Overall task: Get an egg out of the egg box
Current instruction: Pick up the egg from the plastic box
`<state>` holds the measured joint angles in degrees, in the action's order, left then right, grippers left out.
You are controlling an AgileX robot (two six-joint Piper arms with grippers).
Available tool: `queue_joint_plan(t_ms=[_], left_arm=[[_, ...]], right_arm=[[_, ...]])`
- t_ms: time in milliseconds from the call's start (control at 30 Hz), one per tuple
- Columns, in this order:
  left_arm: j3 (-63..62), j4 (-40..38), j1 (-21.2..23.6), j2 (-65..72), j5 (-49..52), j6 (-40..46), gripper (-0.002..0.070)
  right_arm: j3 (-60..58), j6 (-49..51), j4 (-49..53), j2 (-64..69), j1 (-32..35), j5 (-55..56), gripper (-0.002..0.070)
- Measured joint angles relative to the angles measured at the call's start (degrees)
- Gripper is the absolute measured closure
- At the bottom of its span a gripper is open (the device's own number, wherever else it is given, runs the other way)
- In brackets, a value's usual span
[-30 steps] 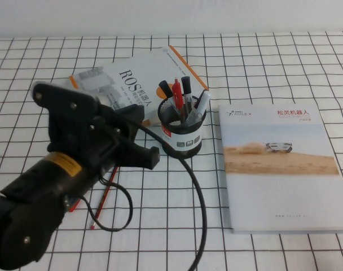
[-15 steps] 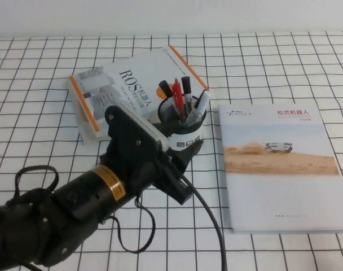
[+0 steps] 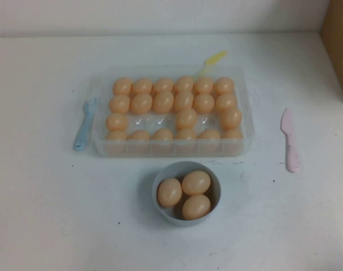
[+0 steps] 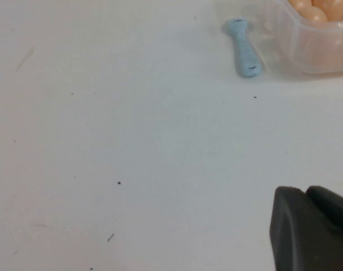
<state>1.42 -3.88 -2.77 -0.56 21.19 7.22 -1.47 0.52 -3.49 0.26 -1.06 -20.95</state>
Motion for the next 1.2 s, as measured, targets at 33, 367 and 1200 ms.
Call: queue_joint_plan(t_ms=[33, 367, 1200], left_arm=[[0.0, 0.0, 0.0, 0.0, 0.0, 0.0, 0.0678], [0.0, 0.0, 0.0, 0.0, 0.0, 0.0, 0.0678], [0.0, 0.0, 0.0, 0.0, 0.0, 0.0, 0.0678]], right_arm=[[0.0, 0.0, 0.0, 0.0, 0.0, 0.0, 0.0694], [0.0, 0.0, 0.0, 0.0, 0.0, 0.0, 0.0694], [0.0, -9.4, -65.9, 0.0, 0.0, 13.3, 0.0694]])
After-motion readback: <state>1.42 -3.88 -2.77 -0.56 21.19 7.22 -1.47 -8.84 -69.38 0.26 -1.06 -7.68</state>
